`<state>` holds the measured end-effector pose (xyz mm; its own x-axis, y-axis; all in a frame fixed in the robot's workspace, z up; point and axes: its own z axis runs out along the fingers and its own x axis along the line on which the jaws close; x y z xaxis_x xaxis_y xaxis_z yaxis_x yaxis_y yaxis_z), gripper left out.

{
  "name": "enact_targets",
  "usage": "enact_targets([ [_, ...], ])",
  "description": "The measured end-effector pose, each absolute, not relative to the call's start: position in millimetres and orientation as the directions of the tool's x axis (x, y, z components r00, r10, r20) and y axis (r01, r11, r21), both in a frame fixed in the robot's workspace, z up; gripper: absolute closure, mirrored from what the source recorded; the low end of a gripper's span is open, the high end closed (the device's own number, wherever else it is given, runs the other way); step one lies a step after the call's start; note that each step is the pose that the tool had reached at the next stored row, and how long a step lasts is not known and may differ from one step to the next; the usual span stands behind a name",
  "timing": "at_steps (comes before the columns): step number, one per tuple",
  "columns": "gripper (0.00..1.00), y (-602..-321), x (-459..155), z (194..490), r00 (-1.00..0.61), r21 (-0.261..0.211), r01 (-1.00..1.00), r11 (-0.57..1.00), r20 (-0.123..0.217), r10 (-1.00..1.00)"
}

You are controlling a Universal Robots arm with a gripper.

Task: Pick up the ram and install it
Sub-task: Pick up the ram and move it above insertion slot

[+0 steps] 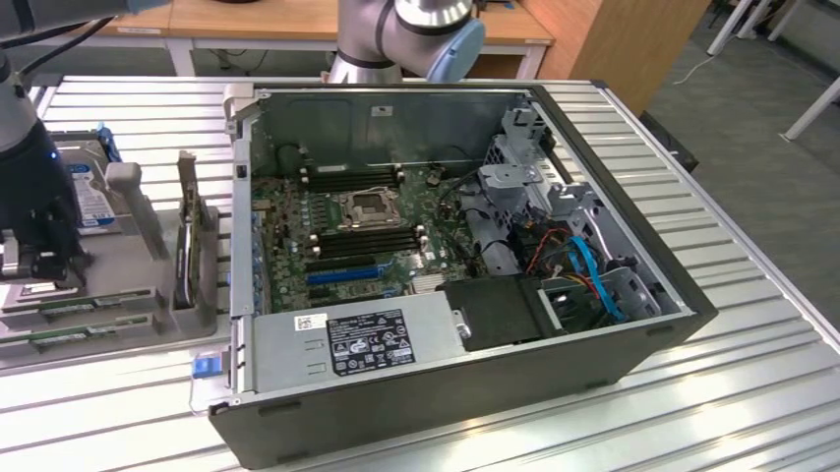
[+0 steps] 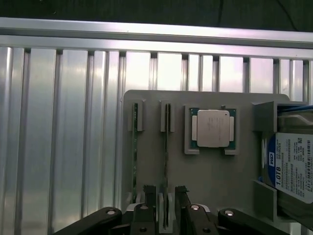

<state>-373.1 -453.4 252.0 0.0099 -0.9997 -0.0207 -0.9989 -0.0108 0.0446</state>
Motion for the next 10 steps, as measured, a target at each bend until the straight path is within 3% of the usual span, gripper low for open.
enact_targets([
  [10, 0.71, -471, -373, 252, 0.010, 0.045, -0.999, -0.011, -0.019, -1.000],
])
